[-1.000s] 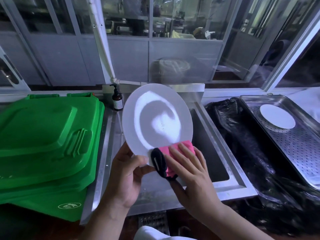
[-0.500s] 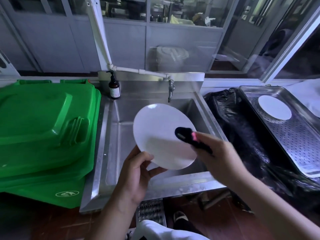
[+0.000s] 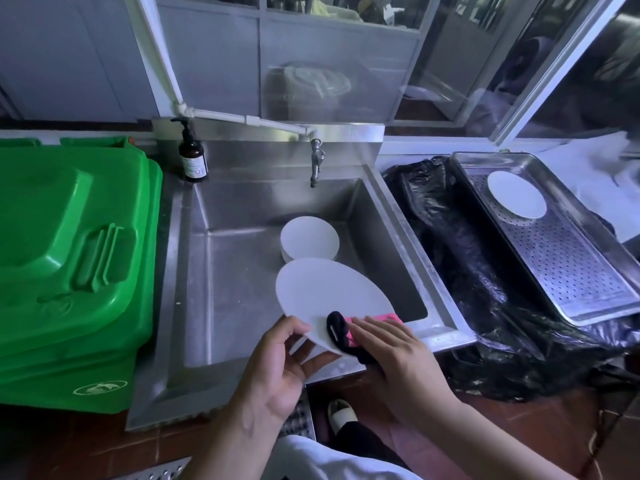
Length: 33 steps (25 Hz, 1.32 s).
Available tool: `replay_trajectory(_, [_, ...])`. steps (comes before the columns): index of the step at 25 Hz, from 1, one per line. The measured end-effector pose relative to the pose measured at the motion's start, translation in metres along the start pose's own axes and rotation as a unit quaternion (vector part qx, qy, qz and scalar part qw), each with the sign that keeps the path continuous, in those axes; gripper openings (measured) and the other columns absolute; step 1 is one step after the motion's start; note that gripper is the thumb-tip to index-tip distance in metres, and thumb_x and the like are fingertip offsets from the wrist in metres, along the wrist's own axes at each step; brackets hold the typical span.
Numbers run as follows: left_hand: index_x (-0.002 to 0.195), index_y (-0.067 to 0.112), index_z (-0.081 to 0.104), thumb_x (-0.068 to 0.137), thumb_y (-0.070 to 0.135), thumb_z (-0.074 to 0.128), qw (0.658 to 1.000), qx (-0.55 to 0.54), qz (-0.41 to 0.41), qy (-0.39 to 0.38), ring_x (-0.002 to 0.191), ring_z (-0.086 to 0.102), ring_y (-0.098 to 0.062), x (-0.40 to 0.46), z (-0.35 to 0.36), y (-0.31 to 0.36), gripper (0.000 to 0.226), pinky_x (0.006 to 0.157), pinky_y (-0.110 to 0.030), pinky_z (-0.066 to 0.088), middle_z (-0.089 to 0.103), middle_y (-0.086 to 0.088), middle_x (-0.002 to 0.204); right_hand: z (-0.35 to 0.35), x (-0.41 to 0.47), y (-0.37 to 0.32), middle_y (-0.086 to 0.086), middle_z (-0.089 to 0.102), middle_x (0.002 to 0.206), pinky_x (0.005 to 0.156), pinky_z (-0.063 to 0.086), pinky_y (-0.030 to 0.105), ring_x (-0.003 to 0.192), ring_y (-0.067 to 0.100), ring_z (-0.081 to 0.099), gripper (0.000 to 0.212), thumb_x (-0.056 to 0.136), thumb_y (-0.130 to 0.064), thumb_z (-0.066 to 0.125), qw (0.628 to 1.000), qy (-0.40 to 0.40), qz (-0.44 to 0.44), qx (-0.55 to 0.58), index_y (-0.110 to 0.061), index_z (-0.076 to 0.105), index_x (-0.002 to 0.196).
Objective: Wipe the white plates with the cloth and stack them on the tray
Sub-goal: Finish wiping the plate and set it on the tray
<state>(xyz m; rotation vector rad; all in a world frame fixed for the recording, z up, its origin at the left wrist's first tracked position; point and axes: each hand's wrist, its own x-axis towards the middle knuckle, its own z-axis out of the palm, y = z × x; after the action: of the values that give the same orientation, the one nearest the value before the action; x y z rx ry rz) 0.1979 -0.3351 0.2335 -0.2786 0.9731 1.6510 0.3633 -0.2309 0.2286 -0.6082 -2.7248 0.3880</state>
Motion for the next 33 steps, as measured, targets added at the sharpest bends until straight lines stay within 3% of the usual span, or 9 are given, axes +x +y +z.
replay_trajectory(6, [0.103, 0.001, 0.069, 0.089, 0.008, 0.063, 0.999, -0.023, -0.033, 0.03, 0.08, 0.072, -0.025, 0.016, 0.017, 0.006, 0.016, 0.062, -0.04, 0.064, 0.072, -0.017, 0.096, -0.013, 0.02, 0.007, -0.013, 0.071, 0.088, 0.073, 0.047, 0.02, 0.08, 0.017, 0.066, 0.044, 0.069, 0.006, 0.067, 1.0, 0.001, -0.015, -0.01, -0.021, 0.07, 0.104])
replay_trajectory(10, [0.115, 0.01, 0.069, 0.085, 0.026, 0.072, 0.998, 0.06, 0.017, -0.023, 0.105, 0.065, -0.025, 0.023, 0.044, 0.026, 0.034, 0.096, -0.044, 0.056, 0.069, -0.012, 0.11, -0.027, 0.046, 0.025, -0.018, 0.055, 0.063, 0.049, 0.037, 0.019, 0.054, 0.008, 0.051, 0.033, 0.081, -0.004, 0.068, 0.99, 0.045, 0.097, 0.091, -0.026, 0.074, 0.104])
replay_trajectory(12, [0.122, 0.011, 0.068, 0.077, 0.031, 0.075, 0.987, 0.131, 0.057, -0.067, 0.109, 0.061, -0.023, 0.026, 0.062, 0.047, 0.05, 0.103, -0.041, 0.049, 0.066, -0.009, 0.114, -0.038, 0.064, 0.037, -0.013, 0.054, 0.061, 0.048, 0.039, 0.025, 0.047, 0.007, 0.046, 0.018, 0.085, -0.004, 0.073, 0.916, 0.065, 0.237, 0.316, -0.016, 0.076, 0.097])
replay_trajectory(13, [0.124, 0.013, 0.069, 0.074, 0.03, 0.078, 0.975, 0.184, 0.1, -0.069, 0.11, 0.06, -0.019, 0.03, 0.068, 0.057, 0.054, 0.101, -0.037, 0.047, 0.067, -0.006, 0.117, -0.045, 0.071, 0.043, -0.002, 0.062, 0.065, 0.051, 0.047, 0.033, 0.051, 0.012, 0.055, 0.016, 0.085, 0.0, 0.072, 0.836, 0.062, 0.297, 0.456, -0.011, 0.075, 0.095])
replay_trajectory(16, [0.133, 0.027, 0.064, 0.076, 0.027, 0.077, 0.903, 0.339, 0.263, 0.015, 0.123, 0.055, -0.008, 0.044, 0.068, 0.086, 0.059, 0.101, -0.03, 0.038, 0.062, 0.002, 0.131, -0.058, 0.073, 0.068, 0.018, 0.074, 0.101, 0.072, 0.058, 0.056, 0.087, 0.034, 0.071, 0.024, 0.084, -0.001, 0.069, 0.659, 0.028, 0.368, 0.655, -0.005, 0.072, 0.108])
replay_trajectory(20, [0.141, 0.026, 0.058, 0.067, 0.034, 0.086, 0.941, 0.292, 0.141, -0.103, 0.112, 0.063, -0.021, 0.047, 0.047, 0.098, 0.079, 0.087, -0.047, 0.054, 0.066, -0.006, 0.128, -0.06, 0.072, 0.104, 0.022, 0.066, 0.127, 0.096, 0.05, 0.063, 0.116, 0.041, 0.063, 0.051, 0.079, -0.017, 0.077, 0.58, -0.057, 0.33, 0.742, -0.004, 0.064, 0.127])
replay_trajectory(23, [0.13, 0.024, 0.068, 0.062, 0.033, 0.094, 0.939, 0.241, 0.091, -0.227, 0.107, 0.069, -0.029, 0.036, 0.048, 0.089, 0.074, 0.076, -0.048, 0.062, 0.07, -0.012, 0.123, -0.058, 0.082, 0.122, 0.021, 0.068, 0.123, 0.091, 0.056, 0.05, 0.112, 0.036, 0.067, 0.069, 0.063, -0.024, 0.093, 0.541, -0.111, 0.278, 0.786, -0.001, 0.068, 0.122])
replay_trajectory(27, [0.121, 0.027, 0.074, 0.051, 0.017, 0.098, 0.944, 0.21, 0.136, -0.214, 0.105, 0.072, -0.029, 0.028, 0.067, 0.081, 0.074, 0.076, -0.042, 0.062, 0.074, -0.01, 0.117, -0.058, 0.094, 0.138, 0.024, 0.069, 0.119, 0.088, 0.057, 0.043, 0.108, 0.037, 0.068, 0.059, 0.069, -0.019, 0.089, 0.528, -0.163, 0.27, 0.789, 0.004, 0.068, 0.119])
replay_trajectory(33, [0.127, 0.03, 0.07, 0.063, 0.001, 0.08, 0.931, 0.267, 0.194, -0.157, 0.115, 0.067, -0.027, 0.03, 0.084, 0.064, 0.071, 0.087, -0.042, 0.059, 0.07, -0.01, 0.126, -0.062, 0.109, 0.17, 0.014, 0.077, 0.09, 0.081, 0.056, 0.047, 0.086, 0.034, 0.07, 0.014, 0.089, -0.002, 0.068, 0.645, -0.092, 0.438, 0.619, -0.003, 0.071, 0.103])
